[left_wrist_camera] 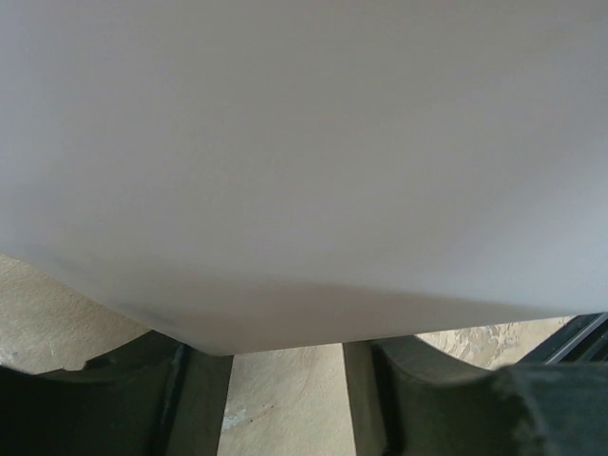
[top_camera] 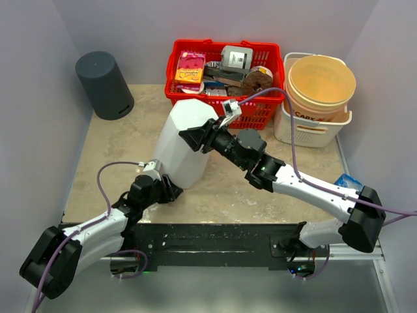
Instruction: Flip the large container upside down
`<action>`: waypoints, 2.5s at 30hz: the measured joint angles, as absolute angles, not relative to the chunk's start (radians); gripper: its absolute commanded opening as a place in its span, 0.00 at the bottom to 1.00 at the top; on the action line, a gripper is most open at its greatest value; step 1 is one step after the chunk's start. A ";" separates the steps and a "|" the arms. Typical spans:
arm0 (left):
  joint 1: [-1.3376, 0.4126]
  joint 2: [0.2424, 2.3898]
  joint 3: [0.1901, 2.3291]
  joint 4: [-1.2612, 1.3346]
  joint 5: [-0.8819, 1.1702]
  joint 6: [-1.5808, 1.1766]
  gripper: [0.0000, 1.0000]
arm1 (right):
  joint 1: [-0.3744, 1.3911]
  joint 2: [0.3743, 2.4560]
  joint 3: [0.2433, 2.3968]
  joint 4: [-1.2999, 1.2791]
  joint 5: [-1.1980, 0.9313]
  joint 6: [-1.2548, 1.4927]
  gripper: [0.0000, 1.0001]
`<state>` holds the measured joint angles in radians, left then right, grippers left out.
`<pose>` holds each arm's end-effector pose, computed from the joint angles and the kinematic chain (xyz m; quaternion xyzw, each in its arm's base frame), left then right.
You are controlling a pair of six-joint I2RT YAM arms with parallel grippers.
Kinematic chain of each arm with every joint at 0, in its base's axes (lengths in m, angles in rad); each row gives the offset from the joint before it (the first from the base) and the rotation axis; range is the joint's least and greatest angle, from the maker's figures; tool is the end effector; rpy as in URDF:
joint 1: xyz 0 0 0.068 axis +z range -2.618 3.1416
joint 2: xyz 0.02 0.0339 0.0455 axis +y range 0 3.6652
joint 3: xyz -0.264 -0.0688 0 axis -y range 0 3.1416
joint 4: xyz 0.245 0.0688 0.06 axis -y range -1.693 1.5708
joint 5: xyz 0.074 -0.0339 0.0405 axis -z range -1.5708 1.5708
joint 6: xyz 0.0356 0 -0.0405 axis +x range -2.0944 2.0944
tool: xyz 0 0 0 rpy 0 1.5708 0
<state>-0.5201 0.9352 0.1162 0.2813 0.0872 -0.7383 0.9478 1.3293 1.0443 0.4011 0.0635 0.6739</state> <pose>0.1446 -0.0864 0.1319 -0.0732 0.8659 -0.3210 0.3766 0.1872 0.2566 0.3712 -0.0672 0.6616 0.5266 0.5296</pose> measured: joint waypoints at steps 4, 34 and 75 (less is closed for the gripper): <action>-0.521 0.929 0.116 0.279 0.078 -0.738 0.59 | 0.955 1.337 1.048 0.404 0.058 0.674 0.49; -0.525 0.897 0.159 0.208 0.020 -0.749 0.85 | 0.997 1.425 1.127 0.342 0.057 0.670 0.52; -0.895 0.819 0.402 -0.045 -0.430 -0.752 0.92 | 0.892 0.942 0.836 -0.128 0.457 0.659 0.86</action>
